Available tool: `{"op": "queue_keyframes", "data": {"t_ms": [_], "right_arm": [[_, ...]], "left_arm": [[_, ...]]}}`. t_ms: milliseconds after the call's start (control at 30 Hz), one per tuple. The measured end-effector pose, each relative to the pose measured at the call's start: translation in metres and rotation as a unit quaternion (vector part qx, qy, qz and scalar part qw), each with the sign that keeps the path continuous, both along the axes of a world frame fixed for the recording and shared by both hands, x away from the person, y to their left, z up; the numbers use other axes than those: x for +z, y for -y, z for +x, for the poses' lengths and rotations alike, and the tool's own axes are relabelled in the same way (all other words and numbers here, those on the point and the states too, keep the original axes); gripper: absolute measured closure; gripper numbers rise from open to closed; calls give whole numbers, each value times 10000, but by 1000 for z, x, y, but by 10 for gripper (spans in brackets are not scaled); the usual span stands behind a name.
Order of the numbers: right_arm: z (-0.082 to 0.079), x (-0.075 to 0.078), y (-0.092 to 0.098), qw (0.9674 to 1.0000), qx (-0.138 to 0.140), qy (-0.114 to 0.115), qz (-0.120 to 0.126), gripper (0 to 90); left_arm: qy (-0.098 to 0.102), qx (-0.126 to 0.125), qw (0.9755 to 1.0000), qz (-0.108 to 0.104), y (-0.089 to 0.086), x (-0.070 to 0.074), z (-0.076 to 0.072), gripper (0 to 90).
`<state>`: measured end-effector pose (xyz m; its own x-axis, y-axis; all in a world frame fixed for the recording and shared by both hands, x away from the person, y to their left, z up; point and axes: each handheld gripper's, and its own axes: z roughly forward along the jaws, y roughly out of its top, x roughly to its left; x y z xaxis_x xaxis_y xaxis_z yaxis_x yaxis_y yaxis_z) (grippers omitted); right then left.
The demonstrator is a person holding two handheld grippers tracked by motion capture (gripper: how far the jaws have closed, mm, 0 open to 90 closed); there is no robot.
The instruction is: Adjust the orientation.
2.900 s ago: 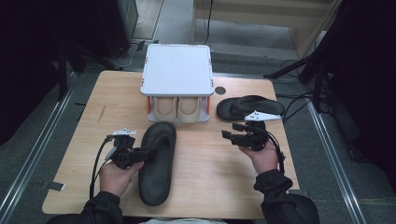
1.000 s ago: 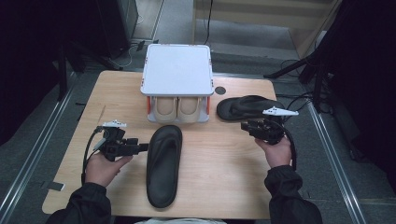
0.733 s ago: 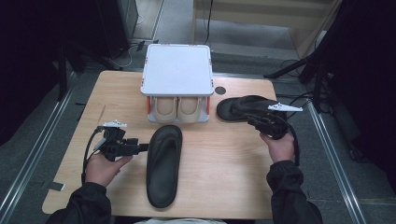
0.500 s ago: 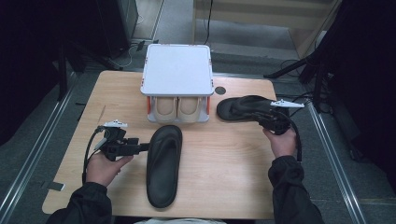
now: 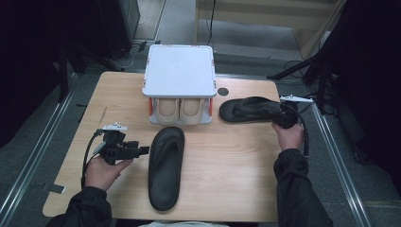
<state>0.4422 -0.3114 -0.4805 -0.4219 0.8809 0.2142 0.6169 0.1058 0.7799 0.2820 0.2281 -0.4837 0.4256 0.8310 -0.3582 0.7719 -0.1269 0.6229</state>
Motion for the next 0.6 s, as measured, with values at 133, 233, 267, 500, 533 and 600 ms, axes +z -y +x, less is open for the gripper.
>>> {"op": "queue_keyframes", "data": {"t_ms": [133, 233, 267, 500, 533, 600], "right_arm": [[10, 1, 7, 9999, -102, -2, 38, 900], [15, 0, 11, 9998, -176, -26, 22, 900], [17, -1, 13, 9998, -200, -54, 12, 900], [34, -11, 18, 9991, -292, -260, -155, 900], [35, -12, 18, 9990, -304, -297, -158, 900], [37, -15, 16, 9986, -291, -380, -211, 900]], "left_arm": [[-10, 35, 10000, 9, -2, 0, -3, 409], [5, 76, 10000, 27, -3, -1, -6, 408], [-1, 97, 10000, 13, -4, -1, -7, 408], [-13, 215, 9998, 16, -11, -1, -15, 408], [16, 243, 9997, 12, -12, -1, -16, 408], [14, 263, 9997, 9, -12, -1, -16, 407]]}}
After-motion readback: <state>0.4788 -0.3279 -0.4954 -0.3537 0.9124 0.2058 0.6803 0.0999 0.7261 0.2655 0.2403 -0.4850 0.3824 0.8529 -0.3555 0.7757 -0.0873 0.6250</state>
